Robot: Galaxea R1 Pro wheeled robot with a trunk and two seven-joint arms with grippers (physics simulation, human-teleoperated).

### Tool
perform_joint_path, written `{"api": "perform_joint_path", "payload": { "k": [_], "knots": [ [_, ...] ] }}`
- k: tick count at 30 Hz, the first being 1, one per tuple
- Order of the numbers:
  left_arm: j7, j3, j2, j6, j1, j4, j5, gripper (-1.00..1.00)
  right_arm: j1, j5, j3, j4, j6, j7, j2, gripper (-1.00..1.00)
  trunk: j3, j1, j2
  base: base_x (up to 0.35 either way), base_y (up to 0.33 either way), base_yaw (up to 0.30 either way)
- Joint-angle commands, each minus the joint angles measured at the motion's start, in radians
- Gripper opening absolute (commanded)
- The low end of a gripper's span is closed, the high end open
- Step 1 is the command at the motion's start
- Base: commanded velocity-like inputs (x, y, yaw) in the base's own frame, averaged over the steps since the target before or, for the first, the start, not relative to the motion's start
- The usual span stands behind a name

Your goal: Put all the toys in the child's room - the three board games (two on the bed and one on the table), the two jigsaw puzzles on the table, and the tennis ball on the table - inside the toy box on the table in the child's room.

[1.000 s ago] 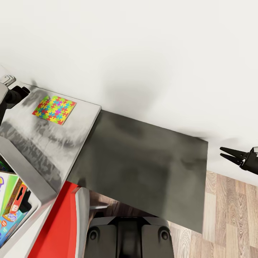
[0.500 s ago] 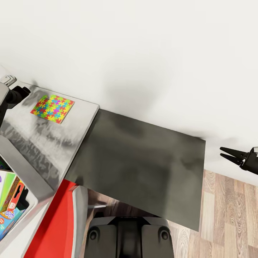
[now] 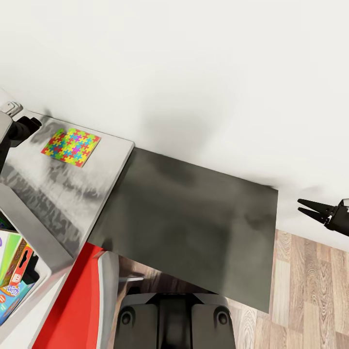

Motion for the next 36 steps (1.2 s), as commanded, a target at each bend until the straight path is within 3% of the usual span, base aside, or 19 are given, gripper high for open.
{"api": "perform_joint_path", "payload": {
  "k": [1,10,21,36],
  "knots": [
    [0.008,-0.007,0.002,0.001,-0.001,-0.001,0.008,1.0,-0.001,0.003,-0.001,0.0,0.005,0.005,0.0,1.0,-0.001,0.001,-0.002,0.0,0.0,0.0],
    [0.008,-0.008,0.001,0.001,-0.001,0.004,0.008,1.0,-0.001,0.003,0.0,0.0,0.005,0.004,0.0,1.0,-0.001,0.001,-0.002,0.0,0.0,0.0],
    [0.004,-0.011,-0.004,-0.001,-0.001,0.098,0.008,1.0,-0.001,0.003,-0.001,0.0,0.005,0.004,0.0,1.0,-0.001,0.001,-0.002,0.0,0.0,0.0],
    [0.002,-0.013,-0.032,-0.002,-0.001,0.159,0.008,1.0,-0.001,0.003,-0.001,0.0,0.005,0.004,0.0,1.0,-0.001,0.001,-0.002,0.0,0.0,0.0]
  ]
}}
